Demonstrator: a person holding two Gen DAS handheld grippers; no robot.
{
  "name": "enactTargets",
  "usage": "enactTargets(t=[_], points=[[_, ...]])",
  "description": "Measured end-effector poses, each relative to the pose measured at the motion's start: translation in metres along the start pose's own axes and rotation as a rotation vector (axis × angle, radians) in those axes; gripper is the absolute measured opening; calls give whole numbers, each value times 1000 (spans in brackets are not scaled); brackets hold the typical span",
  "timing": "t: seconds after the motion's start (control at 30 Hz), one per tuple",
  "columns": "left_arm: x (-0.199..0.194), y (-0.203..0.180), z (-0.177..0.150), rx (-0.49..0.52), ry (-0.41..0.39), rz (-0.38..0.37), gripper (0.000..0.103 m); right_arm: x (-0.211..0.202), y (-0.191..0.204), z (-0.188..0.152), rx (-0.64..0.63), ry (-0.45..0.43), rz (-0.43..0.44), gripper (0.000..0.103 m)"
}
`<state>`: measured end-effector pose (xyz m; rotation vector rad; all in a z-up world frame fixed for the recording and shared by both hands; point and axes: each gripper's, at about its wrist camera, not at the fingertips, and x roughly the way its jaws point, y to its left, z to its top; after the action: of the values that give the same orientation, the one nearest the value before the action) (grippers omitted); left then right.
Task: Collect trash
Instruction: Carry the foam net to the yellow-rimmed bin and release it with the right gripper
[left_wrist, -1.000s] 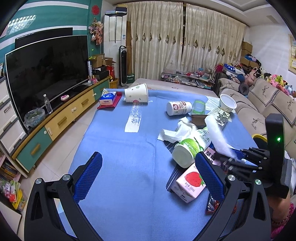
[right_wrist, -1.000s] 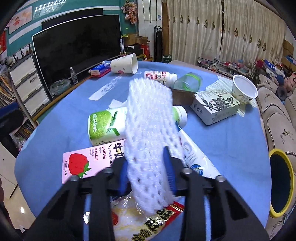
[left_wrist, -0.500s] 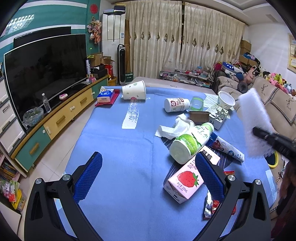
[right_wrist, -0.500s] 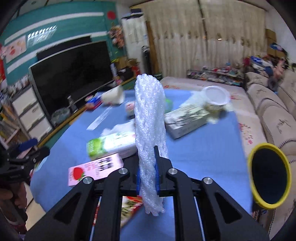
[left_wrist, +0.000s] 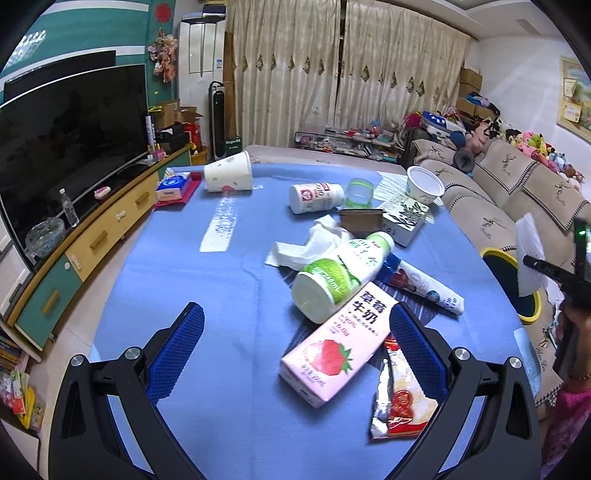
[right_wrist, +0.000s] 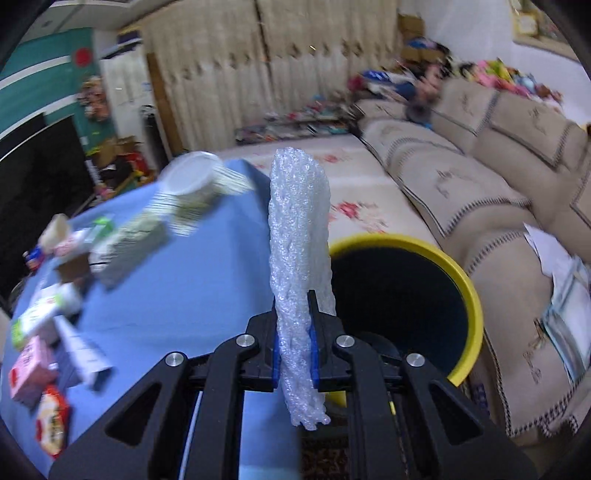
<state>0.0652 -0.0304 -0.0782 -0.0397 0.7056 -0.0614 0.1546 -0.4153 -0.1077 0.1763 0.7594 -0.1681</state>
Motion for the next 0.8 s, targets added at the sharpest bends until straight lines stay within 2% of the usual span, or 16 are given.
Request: enactTargets(t=[0.13,0.27,0.37,0.4,0.43,0.57,0.63,0.8], points=[[6,-11,2,21,11,-5,99,39,-36,-1,49,63,-43,12],[12,-18,4,28,22,-10,99,60,-55,-2,82,93,-71,13],[18,-23,5,33,31,-20,99,69,-61,-2,105,109,-85,27],[20,-24,5,35,35,-22,99,70,-63,-2,113,109,-88,37],[22,-27,6,39,40,-26,99,69,-64,-3,120,108,-91,43],[27,-31,5,48,50,-37,99,65,-67,-6,132,99,-93,47],[29,-33,4,51,53,-43,99,61,-66,-7,137,92,-84,52],[33,-34,1,57,69,-57,99,52,-59,-9,129,82,-69,55]])
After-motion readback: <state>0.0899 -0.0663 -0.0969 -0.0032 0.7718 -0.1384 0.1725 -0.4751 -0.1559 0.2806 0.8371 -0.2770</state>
